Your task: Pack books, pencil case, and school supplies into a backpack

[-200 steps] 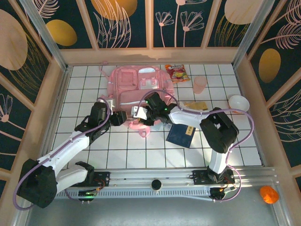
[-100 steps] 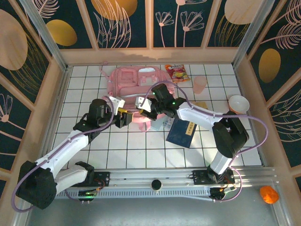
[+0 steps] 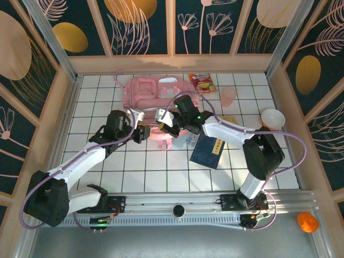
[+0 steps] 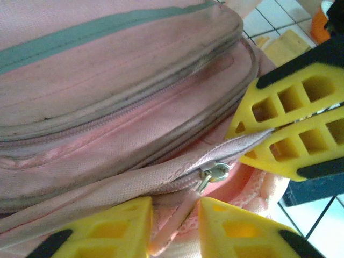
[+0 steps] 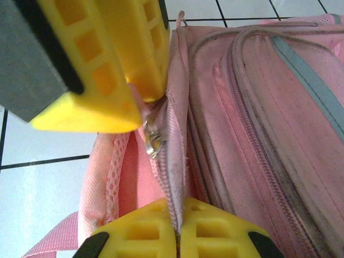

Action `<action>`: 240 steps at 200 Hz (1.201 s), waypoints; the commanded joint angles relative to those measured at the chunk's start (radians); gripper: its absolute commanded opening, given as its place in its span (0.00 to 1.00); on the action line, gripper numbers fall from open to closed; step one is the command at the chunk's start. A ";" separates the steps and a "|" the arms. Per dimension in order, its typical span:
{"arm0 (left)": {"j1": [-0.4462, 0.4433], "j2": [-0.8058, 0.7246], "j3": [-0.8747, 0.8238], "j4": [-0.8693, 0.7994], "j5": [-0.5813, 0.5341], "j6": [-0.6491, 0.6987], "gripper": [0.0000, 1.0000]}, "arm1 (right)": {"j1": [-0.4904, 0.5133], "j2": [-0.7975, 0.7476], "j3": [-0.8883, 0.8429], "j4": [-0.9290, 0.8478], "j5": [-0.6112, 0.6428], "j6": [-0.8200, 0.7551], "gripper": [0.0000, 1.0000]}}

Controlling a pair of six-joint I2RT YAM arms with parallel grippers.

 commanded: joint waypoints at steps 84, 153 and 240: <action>0.001 -0.034 -0.016 0.049 0.056 -0.012 0.20 | -0.027 -0.079 0.040 0.048 -0.080 0.053 0.00; 0.002 -0.010 0.019 -0.081 -0.282 -0.053 0.00 | -0.057 -0.157 0.021 -0.044 -0.097 -0.023 0.00; 0.126 -0.019 -0.019 -0.033 -0.375 -0.129 0.00 | -0.198 -0.369 -0.056 -0.239 -0.307 -0.206 0.00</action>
